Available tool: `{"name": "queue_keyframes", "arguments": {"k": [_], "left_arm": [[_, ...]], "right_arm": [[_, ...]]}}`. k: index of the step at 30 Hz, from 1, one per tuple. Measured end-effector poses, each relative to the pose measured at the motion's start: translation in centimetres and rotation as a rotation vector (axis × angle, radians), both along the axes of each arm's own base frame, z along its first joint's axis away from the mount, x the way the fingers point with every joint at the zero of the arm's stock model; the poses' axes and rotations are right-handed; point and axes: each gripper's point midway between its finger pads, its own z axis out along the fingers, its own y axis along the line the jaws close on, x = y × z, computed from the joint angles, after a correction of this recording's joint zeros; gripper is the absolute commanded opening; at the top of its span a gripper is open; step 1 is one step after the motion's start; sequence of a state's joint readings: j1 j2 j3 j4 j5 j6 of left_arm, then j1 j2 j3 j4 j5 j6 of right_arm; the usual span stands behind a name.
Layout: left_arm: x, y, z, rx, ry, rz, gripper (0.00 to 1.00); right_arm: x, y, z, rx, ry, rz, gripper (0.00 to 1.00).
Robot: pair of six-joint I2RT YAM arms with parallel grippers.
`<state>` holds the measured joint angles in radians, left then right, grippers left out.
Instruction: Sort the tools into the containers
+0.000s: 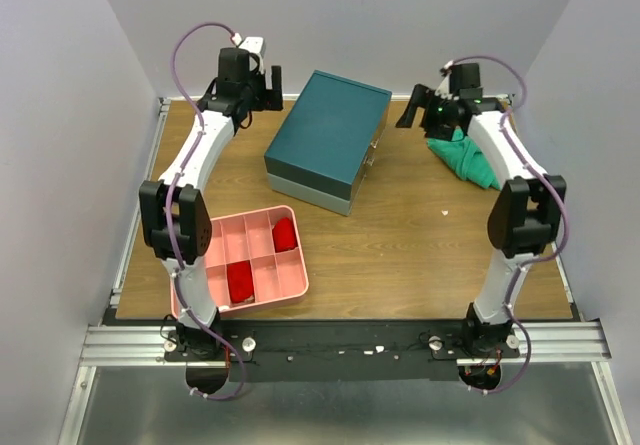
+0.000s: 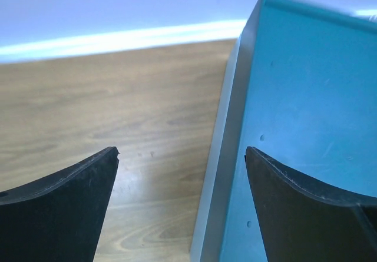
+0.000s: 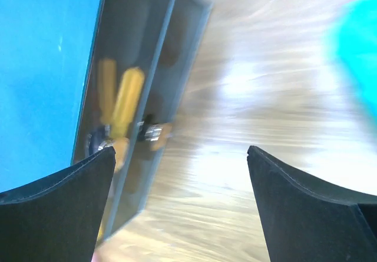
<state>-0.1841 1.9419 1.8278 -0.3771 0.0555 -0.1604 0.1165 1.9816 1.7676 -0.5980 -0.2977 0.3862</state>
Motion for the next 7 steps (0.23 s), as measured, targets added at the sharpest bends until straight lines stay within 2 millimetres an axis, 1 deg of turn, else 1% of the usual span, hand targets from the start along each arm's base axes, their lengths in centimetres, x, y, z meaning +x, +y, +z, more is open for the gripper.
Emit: {"name": "queue_keyframes", "arguments": {"k": [2,4,5,6,7], "left_arm": [[-0.2,0.2,2.5,0.005,-0.060,0.005,0.99],[-0.4,0.6,4.7,0.004,-0.113,0.013,0.99],[-0.6,0.9,5.7,0.003,-0.138,0.016,0.99],[-0.8,1.1,6.6,0.000,-0.161,0.020,0.99],[-1.0,1.3,7.2,-0.002,-0.177,0.025,0.99]], "right_arm": [[-0.3,-2.3,2.5,-0.091,-0.062,-0.039,1.00],[-1.1,-4.1,4.4,-0.168,-0.099,-0.078,1.00],[-1.2,-4.8,4.3,-0.204,-0.101,-0.087,1.00],[-2.4,-5.5,5.4,-0.235,-0.121,-0.097,1.00],[-3.0,-6.0,5.6,-0.258,-0.124,-0.105,1.00]]}}
